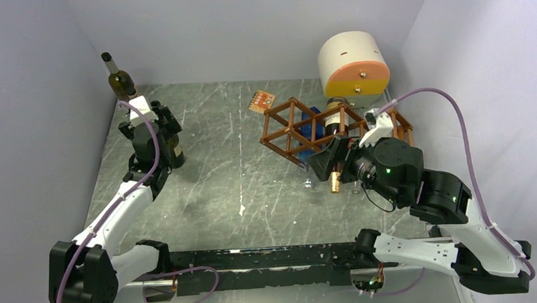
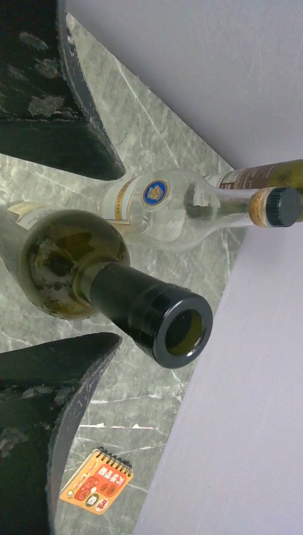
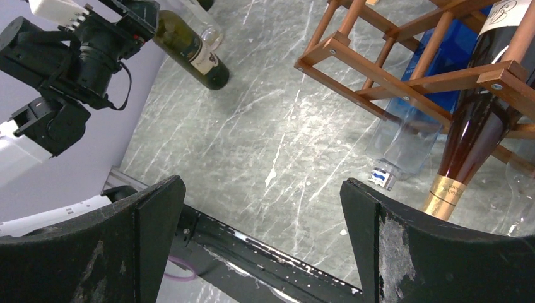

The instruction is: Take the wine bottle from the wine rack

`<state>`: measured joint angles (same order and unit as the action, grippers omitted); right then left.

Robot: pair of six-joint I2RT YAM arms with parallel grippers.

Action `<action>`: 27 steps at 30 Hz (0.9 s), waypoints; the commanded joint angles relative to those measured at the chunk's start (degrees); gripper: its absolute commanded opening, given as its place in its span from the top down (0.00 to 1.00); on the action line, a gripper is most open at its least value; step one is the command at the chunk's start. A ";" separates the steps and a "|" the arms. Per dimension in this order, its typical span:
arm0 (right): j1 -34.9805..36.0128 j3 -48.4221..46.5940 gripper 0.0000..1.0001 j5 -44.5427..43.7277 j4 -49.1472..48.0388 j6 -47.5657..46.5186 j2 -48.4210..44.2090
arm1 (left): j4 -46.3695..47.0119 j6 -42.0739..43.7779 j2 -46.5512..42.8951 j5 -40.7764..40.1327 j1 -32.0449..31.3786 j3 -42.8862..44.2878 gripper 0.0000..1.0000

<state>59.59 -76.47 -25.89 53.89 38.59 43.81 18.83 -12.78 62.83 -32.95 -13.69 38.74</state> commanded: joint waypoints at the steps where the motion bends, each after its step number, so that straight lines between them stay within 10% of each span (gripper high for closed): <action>1: 0.22 0.01 0.00 -0.07 -0.59 0.35 -0.18 | 1.56 1.65 -2.13 -2.15 -0.99 1.54 0.05; 12: 0.23 -0.58 0.00 -4.15 6.95 1.82 3.54 | -5.11 4.45 -12.87 1.66 -3.23 8.23 0.00; 21: -1.84 6.98 0.02 -16.04 17.53 17.87 12.18 | -0.20 8.05 -19.41 30.99 -3.79 8.00 0.00; 27: -31.35 21.71 0.10 11.88 -7.48 -2.36 9.92 | -0.56 4.47 -17.77 39.65 -4.23 9.32 0.00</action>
<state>44.56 -61.82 -30.55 60.84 47.07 56.49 17.50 -6.79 43.99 -4.01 -17.34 46.98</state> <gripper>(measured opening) 0.950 0.995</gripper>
